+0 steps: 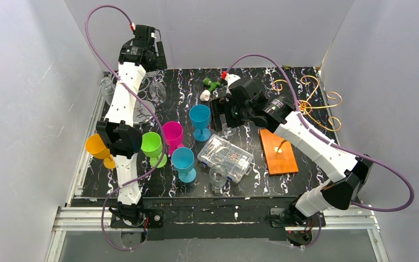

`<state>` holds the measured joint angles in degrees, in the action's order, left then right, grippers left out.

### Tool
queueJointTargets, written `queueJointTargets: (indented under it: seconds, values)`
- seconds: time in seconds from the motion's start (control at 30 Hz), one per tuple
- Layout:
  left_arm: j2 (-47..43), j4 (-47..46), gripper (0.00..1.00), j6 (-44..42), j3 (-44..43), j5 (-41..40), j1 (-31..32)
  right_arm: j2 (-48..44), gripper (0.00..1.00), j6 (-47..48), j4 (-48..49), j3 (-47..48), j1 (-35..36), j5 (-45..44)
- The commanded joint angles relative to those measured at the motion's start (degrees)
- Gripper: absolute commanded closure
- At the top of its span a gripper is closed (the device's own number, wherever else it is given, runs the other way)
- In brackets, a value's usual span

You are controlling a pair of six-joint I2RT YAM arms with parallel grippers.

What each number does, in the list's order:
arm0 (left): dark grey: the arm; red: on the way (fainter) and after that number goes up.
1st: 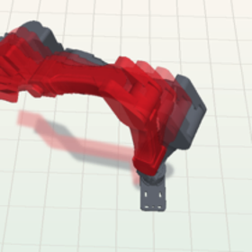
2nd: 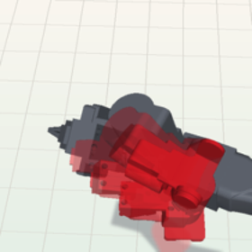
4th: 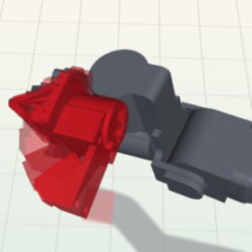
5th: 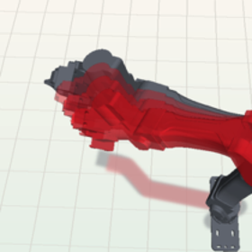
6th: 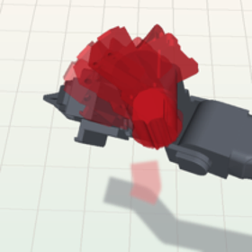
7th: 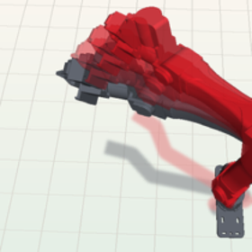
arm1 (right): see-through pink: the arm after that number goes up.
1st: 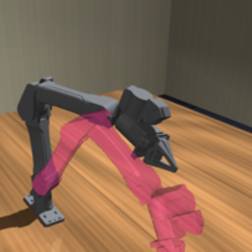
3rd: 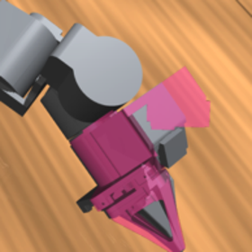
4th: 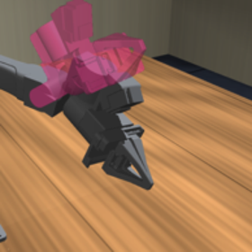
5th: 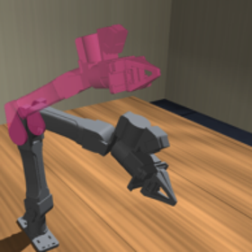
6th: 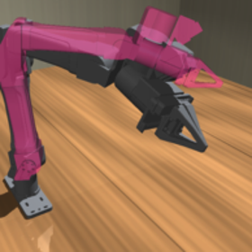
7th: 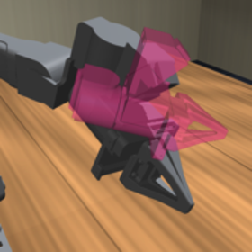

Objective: Take the wine glass off the wine glass rack
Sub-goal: Pick up the wine glass from the wine rack.

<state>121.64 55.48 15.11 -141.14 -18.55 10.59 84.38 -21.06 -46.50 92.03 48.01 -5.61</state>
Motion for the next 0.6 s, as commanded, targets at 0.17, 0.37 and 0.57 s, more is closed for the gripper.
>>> queueJointTargets:
  seconds: [0.17, 0.37, 0.57]
  values:
    - [0.25, 0.15, 0.29, 0.53, -0.81, 1.19, -0.39, -1.5, 0.02, -0.48, 1.89, -0.14, -0.28, -0.37]
    - [-0.42, 0.09, 0.39, 0.16, -2.3, 2.32, -0.39, -1.41, 0.02, -0.48, 1.79, -0.1, -0.28, -0.2]
    - [-2.1, -0.14, 0.43, -0.49, -2.99, 3.03, -0.34, -1.41, 0.01, -0.42, 1.83, 0.17, -0.28, -0.28]
